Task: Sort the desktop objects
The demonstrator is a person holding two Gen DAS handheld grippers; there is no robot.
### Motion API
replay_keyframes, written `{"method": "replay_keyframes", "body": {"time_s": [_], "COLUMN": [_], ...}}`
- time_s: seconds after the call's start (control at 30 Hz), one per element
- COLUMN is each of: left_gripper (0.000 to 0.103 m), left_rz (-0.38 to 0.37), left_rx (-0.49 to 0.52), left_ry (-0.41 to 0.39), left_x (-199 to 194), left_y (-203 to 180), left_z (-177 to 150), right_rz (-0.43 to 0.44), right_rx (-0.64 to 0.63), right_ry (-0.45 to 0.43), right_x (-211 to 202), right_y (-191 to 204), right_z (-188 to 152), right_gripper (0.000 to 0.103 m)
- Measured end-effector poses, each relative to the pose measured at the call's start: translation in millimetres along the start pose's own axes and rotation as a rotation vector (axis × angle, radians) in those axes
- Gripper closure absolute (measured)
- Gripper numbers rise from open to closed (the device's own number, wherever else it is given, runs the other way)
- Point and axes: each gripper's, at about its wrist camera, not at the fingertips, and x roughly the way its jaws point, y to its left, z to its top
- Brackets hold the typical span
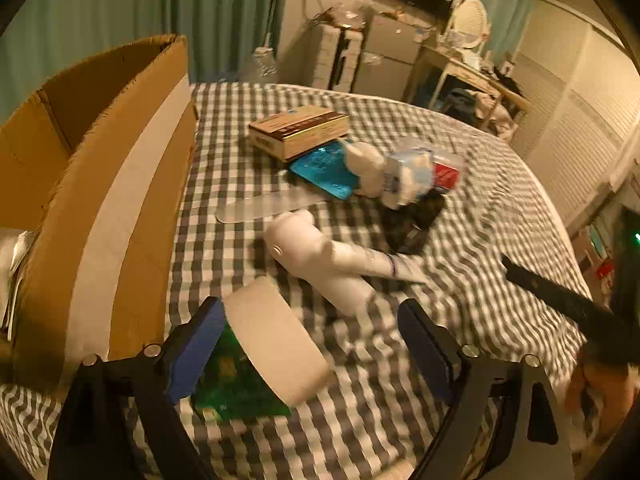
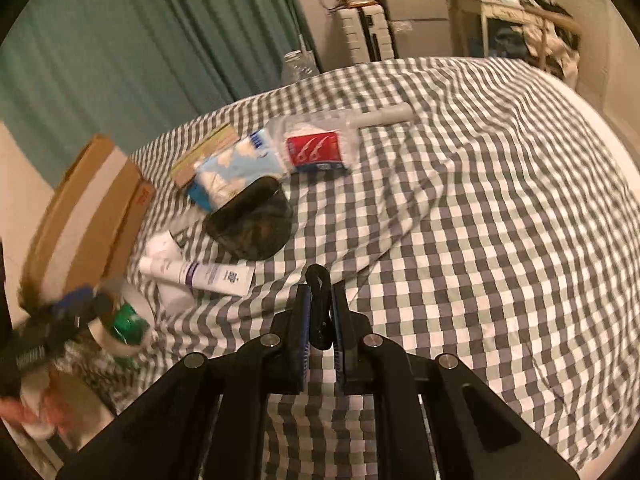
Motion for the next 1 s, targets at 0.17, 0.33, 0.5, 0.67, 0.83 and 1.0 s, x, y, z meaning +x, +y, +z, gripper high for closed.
{"method": "replay_keyframes", "body": {"time_s": [0.17,0.33,0.5,0.67,0.83,1.0], "left_gripper": [0.003,0.003,0.047,0.078,0.078,0.078], "left_rz": [0.011,0.028,0.017,-0.015,-0.077,-0.078], "left_rx": [0.021,-0.048,-0.079,-0.092,-0.059,0.013], "left_ry": [0.054,0.207,0.078,0.075,-0.092,-0.15], "left_x": [8,41,32,32,-5,-27], "left_y": [-3,8,9,11,6,-12], "left_z": [-3,-4,2,1,5,4], "right_rz": [0.01,0.009,0.011,0.014,0.009,0.011], "right_rx": [0.019,0.0,-0.006,-0.027,-0.029,-0.044], "right_ry": [0.003,0.001,0.008,0.002,-0.046,-0.115], "right_x": [0,2,5,3,-12,-40], "right_y": [-3,-2,1,4,6,15], "right_z": [1,2,2,3,5,-1], "right_gripper": [0.093,0.093,0.093,0.093,0.093,0.093]}}
